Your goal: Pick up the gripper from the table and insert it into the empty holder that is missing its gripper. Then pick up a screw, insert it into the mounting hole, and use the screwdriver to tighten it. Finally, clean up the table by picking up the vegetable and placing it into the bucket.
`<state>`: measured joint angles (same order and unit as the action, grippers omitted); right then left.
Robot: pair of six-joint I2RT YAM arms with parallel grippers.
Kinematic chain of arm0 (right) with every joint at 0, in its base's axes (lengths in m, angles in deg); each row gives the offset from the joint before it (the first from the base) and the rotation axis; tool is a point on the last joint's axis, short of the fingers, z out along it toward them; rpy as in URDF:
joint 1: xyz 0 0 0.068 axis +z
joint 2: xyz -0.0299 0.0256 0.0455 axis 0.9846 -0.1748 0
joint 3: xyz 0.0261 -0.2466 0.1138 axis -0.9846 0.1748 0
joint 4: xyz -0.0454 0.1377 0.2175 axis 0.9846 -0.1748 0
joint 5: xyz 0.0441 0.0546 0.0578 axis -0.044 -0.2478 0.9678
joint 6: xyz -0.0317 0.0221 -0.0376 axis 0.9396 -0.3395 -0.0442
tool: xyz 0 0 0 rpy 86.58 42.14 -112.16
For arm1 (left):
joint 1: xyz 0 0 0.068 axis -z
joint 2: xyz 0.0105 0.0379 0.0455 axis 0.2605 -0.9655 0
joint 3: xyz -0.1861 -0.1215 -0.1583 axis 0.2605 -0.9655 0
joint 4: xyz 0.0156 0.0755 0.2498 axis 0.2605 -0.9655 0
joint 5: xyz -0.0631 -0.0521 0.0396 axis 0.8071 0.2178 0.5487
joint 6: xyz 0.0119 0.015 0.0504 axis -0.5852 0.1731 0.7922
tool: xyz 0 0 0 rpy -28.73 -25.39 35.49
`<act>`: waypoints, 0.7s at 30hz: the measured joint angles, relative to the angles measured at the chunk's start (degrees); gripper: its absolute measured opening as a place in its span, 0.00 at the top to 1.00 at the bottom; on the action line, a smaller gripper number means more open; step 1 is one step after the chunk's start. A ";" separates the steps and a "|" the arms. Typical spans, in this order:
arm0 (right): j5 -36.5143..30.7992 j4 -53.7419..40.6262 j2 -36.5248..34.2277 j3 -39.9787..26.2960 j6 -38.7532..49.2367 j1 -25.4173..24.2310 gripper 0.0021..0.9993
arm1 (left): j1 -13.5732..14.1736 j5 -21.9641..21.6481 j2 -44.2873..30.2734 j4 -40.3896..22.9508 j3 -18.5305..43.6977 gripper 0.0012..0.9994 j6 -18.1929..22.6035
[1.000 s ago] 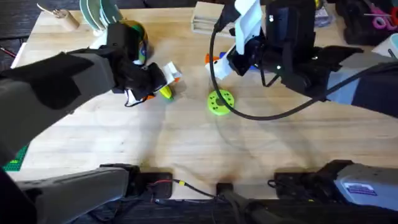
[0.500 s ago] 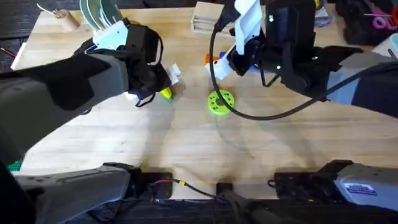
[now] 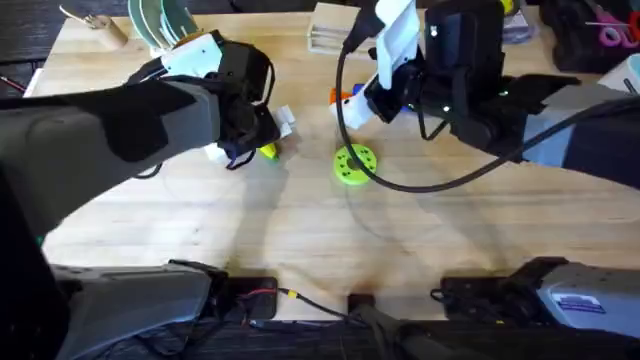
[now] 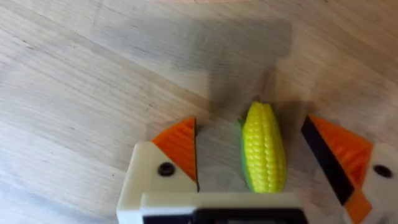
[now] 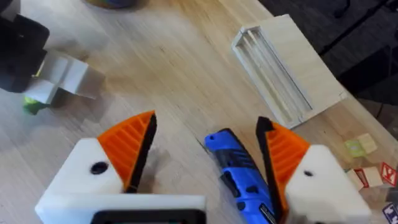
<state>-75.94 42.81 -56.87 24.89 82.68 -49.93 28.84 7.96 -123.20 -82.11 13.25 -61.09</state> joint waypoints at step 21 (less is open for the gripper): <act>0.00 0.00 0.00 0.00 0.00 0.00 0.01 | -0.11 1.05 -1.01 2.34 0.02 0.69 -0.62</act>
<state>-75.94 42.81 -56.88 24.89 82.68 -49.93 28.73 9.01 -124.21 -79.77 13.27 -61.71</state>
